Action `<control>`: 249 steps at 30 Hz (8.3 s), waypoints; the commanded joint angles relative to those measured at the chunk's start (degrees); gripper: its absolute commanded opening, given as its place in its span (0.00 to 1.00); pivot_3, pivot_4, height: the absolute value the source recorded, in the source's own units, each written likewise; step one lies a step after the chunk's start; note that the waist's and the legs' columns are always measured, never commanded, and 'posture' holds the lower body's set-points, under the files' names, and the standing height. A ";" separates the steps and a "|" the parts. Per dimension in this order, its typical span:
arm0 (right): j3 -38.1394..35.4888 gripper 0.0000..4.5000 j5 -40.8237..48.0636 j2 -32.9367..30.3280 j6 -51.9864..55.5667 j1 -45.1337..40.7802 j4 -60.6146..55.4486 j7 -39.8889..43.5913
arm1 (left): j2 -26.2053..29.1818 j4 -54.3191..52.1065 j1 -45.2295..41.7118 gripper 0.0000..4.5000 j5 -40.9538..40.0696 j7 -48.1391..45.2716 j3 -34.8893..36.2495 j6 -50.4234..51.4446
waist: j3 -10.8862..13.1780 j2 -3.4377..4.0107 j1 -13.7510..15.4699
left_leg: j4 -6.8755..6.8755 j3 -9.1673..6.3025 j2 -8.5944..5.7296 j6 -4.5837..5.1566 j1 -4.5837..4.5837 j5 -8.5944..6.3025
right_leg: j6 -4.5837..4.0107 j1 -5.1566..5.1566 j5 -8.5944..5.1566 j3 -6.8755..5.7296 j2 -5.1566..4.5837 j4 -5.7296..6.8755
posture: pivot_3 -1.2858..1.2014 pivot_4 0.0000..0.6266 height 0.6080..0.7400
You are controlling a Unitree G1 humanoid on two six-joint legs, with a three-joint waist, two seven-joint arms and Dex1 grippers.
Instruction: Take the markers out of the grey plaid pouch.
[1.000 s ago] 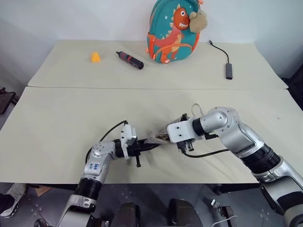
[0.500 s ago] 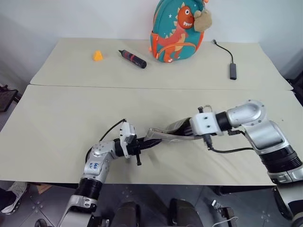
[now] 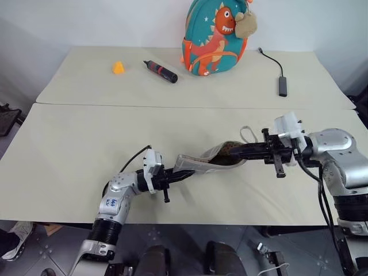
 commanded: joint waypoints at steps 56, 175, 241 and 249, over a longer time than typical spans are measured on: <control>32.40 0.41 -46.48 10.89 -17.11 -18.45 15.00 -3.96 | -1.13 0.43 -2.00 0.00 -0.75 -1.38 -0.54 -0.23 | -0.01 0.07 -0.55 | -0.02 0.06 -0.01 -0.01 0.08 -0.01 | 0.01 0.02 0.01 0.01 0.05 0.01 | 0.52 0.24 1.00; 8.51 0.34 -11.74 5.90 -32.05 -12.78 23.74 4.10 | 0.99 -7.54 1.63 0.00 -10.61 1.48 3.99 16.65 | 0.13 0.14 -0.23 | -0.23 0.05 0.00 -0.02 0.00 0.01 | 0.01 0.04 0.02 -0.10 0.05 -0.25 | 0.52 0.24 1.00; 16.60 0.28 -17.09 7.77 -7.10 -12.45 2.43 2.52 | 1.45 -8.06 2.38 0.00 -9.40 0.34 2.21 15.86 | 0.24 0.30 -0.11 | -0.30 0.05 -0.06 -0.01 -0.04 -0.01 | 0.01 0.01 0.03 -0.12 0.04 -0.33 | 0.52 0.24 1.00; 9.03 0.12 -8.25 5.98 -4.18 -12.31 2.90 4.75 | 1.29 -7.84 2.69 0.00 -9.25 0.48 2.25 15.59 | 0.23 0.31 -0.14 | -0.30 0.05 -0.06 -0.01 -0.04 -0.01 | 0.01 0.01 0.03 -0.12 0.04 -0.33 | 0.52 0.24 1.00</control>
